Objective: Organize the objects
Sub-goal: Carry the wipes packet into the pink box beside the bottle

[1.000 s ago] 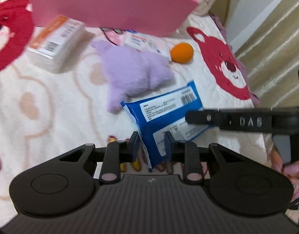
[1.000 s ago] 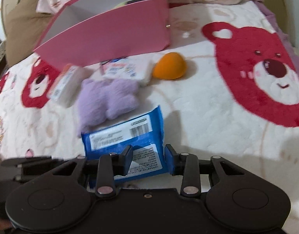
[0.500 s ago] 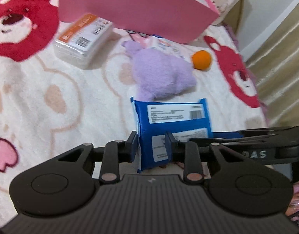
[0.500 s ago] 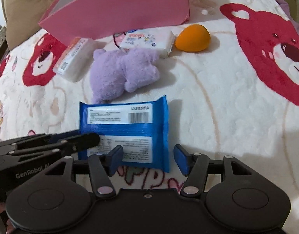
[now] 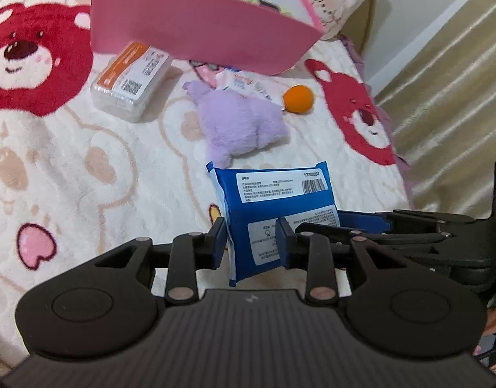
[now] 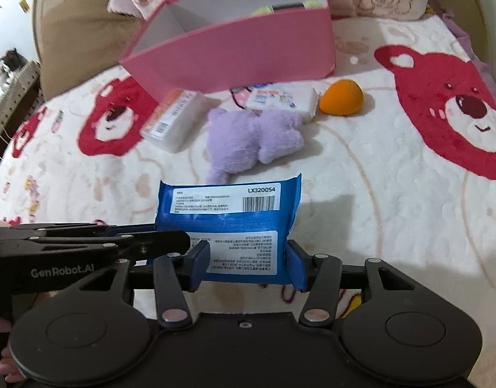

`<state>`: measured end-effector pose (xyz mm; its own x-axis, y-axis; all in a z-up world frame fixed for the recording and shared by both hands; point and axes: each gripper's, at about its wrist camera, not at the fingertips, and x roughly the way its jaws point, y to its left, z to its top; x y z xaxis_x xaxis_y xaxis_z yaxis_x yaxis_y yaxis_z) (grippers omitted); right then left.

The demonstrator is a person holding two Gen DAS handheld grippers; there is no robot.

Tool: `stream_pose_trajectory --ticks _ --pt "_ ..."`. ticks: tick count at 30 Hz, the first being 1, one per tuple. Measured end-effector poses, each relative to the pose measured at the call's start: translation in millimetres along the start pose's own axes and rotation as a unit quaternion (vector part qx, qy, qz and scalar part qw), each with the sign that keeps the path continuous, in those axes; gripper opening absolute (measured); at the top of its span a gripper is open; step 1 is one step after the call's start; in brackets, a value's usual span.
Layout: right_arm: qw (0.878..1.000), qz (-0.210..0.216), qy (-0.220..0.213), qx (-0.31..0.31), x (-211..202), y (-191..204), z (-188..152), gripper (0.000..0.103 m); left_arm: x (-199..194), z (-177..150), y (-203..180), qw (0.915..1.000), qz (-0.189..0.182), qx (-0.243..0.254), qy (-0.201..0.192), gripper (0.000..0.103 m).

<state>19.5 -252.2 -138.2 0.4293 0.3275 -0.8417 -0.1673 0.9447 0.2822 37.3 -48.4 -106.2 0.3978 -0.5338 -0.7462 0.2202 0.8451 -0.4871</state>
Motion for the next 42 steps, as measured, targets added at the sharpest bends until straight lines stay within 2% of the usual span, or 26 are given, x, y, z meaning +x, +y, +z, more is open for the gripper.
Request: stream_pose_trajectory --ticks 6,11,15,18,21,27,31,39,42 --pt "0.999 0.011 -0.029 -0.009 -27.4 16.5 1.5 0.062 -35.9 4.9 -7.4 0.9995 -0.019 0.016 -0.017 0.030" --pt "0.998 0.013 -0.059 -0.036 -50.0 38.4 13.3 0.062 -62.2 14.3 -6.1 0.9996 -0.019 -0.004 -0.020 0.030" --pt "0.995 0.018 -0.074 -0.057 -62.3 57.4 27.7 0.062 -85.1 24.5 -6.3 0.9989 -0.008 0.000 -0.047 0.030" --pt "0.994 0.027 -0.085 -0.071 -67.3 65.7 44.0 0.062 -98.4 39.2 -4.1 0.9981 -0.002 0.007 -0.062 0.030" --pt "0.992 0.057 -0.092 -0.070 -68.6 67.5 63.4 0.061 -105.0 57.5 -1.9 0.9970 0.016 0.019 -0.073 0.030" --pt "0.986 0.067 -0.126 -0.081 -67.8 70.5 108.4 0.049 -114.4 104.9 -1.4 0.9924 0.037 0.046 -0.108 0.030" --pt "0.985 0.062 -0.136 -0.080 -52.3 67.5 139.7 0.038 -106.0 144.3 5.8 0.9906 0.058 0.052 -0.113 0.030" --pt "0.987 0.065 -0.128 -0.066 23.2 51.5 202.2 0.038 -47.0 224.9 32.7 0.9864 0.123 0.065 -0.088 0.030" --pt "0.990 0.085 -0.102 -0.049 57.8 42.8 220.5 0.038 -23.4 243.2 42.1 0.9815 0.161 0.081 -0.064 0.030"
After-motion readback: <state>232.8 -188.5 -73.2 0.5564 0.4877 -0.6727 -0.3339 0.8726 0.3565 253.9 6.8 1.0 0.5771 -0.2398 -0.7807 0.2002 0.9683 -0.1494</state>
